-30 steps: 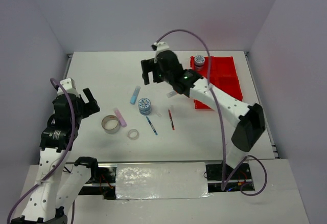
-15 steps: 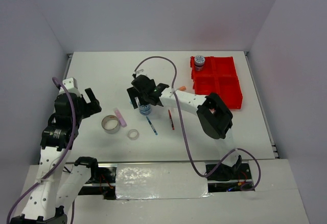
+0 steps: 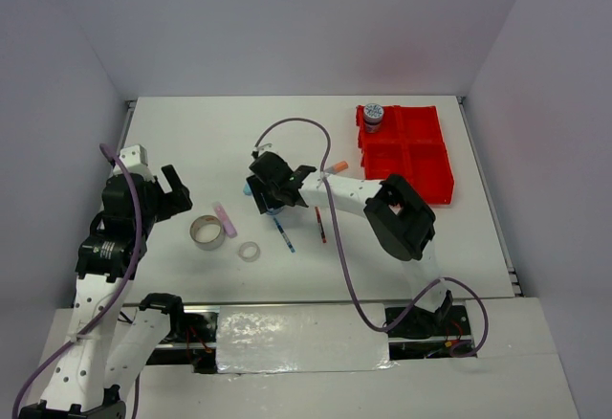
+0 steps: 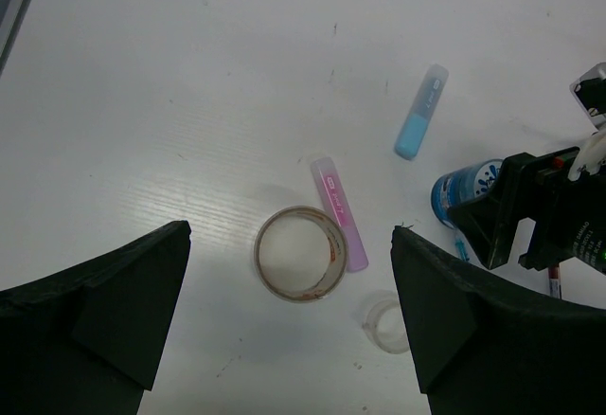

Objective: Sort the stationery into containers
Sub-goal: Pick up the storage box at the center of the board.

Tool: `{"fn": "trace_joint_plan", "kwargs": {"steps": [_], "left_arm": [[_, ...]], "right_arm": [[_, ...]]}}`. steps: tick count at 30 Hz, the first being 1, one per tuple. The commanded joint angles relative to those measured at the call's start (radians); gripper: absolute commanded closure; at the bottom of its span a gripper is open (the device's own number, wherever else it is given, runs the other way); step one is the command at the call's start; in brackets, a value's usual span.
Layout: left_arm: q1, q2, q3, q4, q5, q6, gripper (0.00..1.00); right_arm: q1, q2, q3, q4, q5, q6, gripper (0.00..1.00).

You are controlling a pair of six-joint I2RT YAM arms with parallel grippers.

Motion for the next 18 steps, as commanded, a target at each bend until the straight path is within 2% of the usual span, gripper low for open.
{"fn": "trace_joint_plan", "kwargs": {"steps": [1,3,4,5,6,10,13,16,18], "left_arm": [[-0.004,-0.006,0.014,0.057,0.032,0.017,0.01],[-0.004,-0.007,0.014,0.056,0.033,0.018,0.01],[-0.004,-0.009,0.016,0.056,0.036,0.018,0.01],[-0.004,-0.009,0.016,0.059,0.035,0.018,0.01],[-0.004,-0.010,0.014,0.059,0.036,0.018,0.01],[-0.007,-0.014,0.013,0.059,0.042,0.021,0.01],[-0.010,-0.014,0.014,0.059,0.041,0.021,0.01],[-0.016,-0.024,0.011,0.060,0.039,0.021,0.01],[-0.017,-0.026,0.010,0.062,0.045,0.021,0.01]], "right_arm": [[0.011,-0.074,0.001,0.064,0.017,-0.010,0.38],[0.011,-0.068,0.021,0.055,0.013,-0.028,0.50],[0.011,-0.062,0.046,0.038,0.014,-0.029,0.76],[0.012,-0.065,0.056,0.031,0.031,-0.029,0.94],[0.011,-0.071,0.055,0.032,0.034,-0.028,1.00],[-0.011,-0.155,0.055,0.074,0.017,-0.045,0.98],[-0.090,-0.220,0.067,0.035,0.040,-0.048,0.98],[-0.234,-0.289,0.035,0.049,0.019,-0.048,0.98],[-0.346,-0.294,0.062,0.012,0.060,-0.049,0.99]]}}
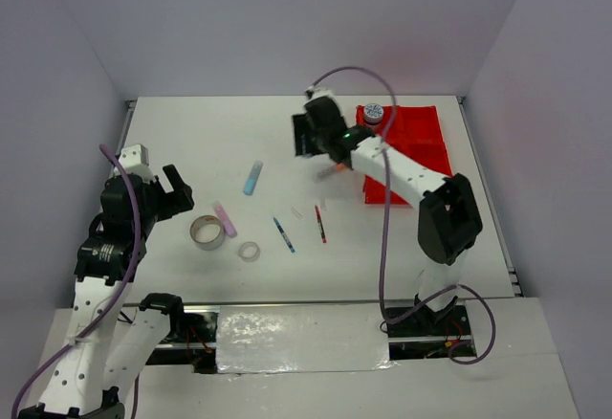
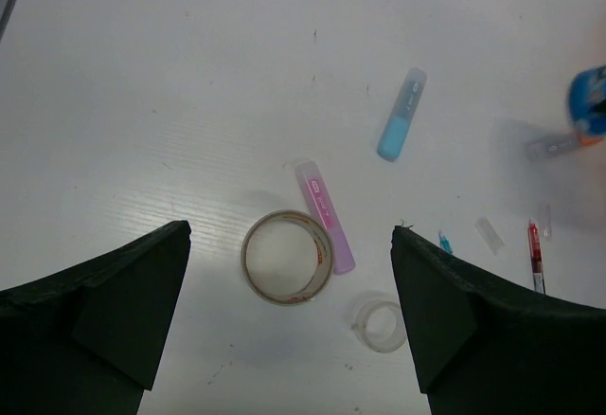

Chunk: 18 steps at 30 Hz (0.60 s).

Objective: Sort the stationery into containers
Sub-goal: Place the storage box in the storage box.

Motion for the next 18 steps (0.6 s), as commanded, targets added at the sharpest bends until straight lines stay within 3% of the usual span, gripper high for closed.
{"fn": "trace_joint_plan", "kwargs": {"steps": [1,9,18], "left_arm": [[-0.008,-0.013,0.010,0.042,0.018,0.020,0.01],[-0.008,-0.016,0.010,0.044,0.026,0.023,0.01],[-0.008,-0.006,0.010,0.046,0.035,0.026,0.01]], "right_arm": [[-0.190,-0.076,0.078,-0.007,0.089,-0.008,0.99],[-0.452,0.013,0.241,-0.060,0.097,-0.029,1.00],[-0.539,0.122,0.296,-0.009,-0.019,-0.124,1.00]]}}
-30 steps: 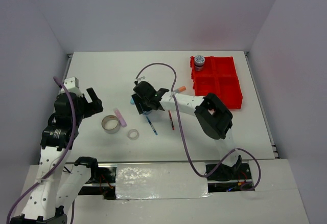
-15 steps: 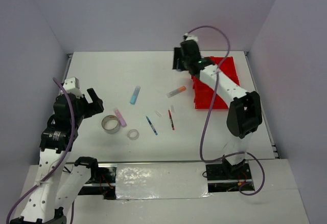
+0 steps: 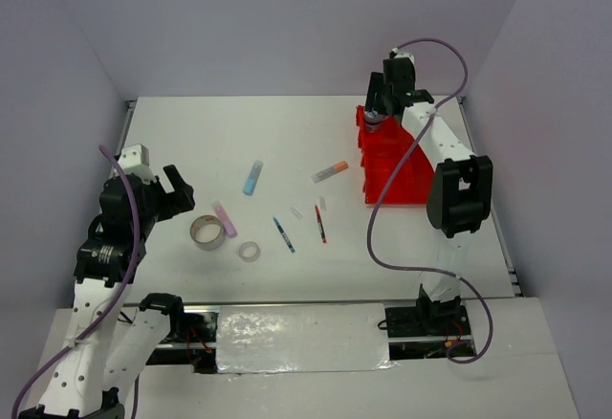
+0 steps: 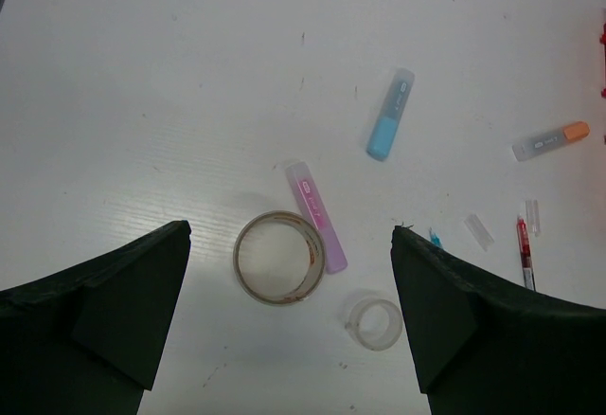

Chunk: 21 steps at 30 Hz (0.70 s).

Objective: Sort the stationery into containers
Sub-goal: Place the storage box in the storage box.

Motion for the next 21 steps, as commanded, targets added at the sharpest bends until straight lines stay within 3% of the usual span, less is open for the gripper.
{"fn": "trace_joint_plan", "kwargs": {"steps": [1,21], "left_arm": [[-0.003,-0.001,0.010,0.041,0.016,0.026,0.01],[-0.003,0.000,0.007,0.046,0.033,0.029,0.01]], "right_arm": [[-0.012,0.014,0.049,0.052,-0.032,-0.051,1.00],[-0.067,0.088,-0.015,0.065,-0.150,-0.054,1.00]]}}
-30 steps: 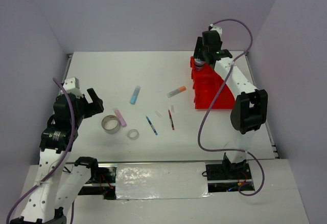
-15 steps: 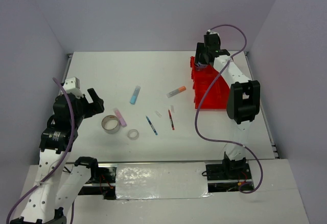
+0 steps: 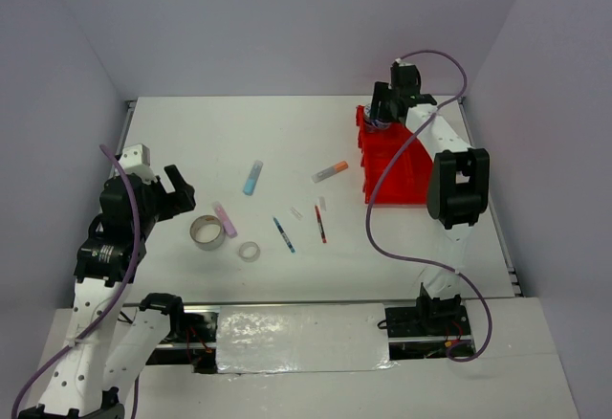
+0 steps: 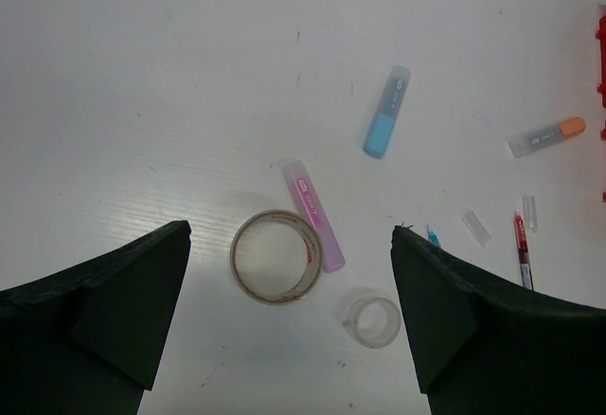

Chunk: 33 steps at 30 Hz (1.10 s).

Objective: Sort the stationery into containers
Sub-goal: Place the storage box in the storage box.

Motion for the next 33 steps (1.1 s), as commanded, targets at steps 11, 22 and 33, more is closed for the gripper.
{"fn": "trace_joint_plan", "kwargs": {"steps": [11,22,33], "left_arm": [[-0.003,-0.006,0.008,0.046,0.023,0.026,0.01],[-0.003,-0.011,0.007,0.046,0.021,0.025,0.01],[-0.003,-0.012,0.007,0.046,0.024,0.026,0.01]], "right_arm": [[0.006,-0.016,-0.033,0.006,-0.015,-0.014,0.99],[0.011,0.011,0.051,-0.079,-0.017,-0.025,0.81],[0.018,0.022,0.079,-0.103,-0.023,-0.025,0.36]]}}
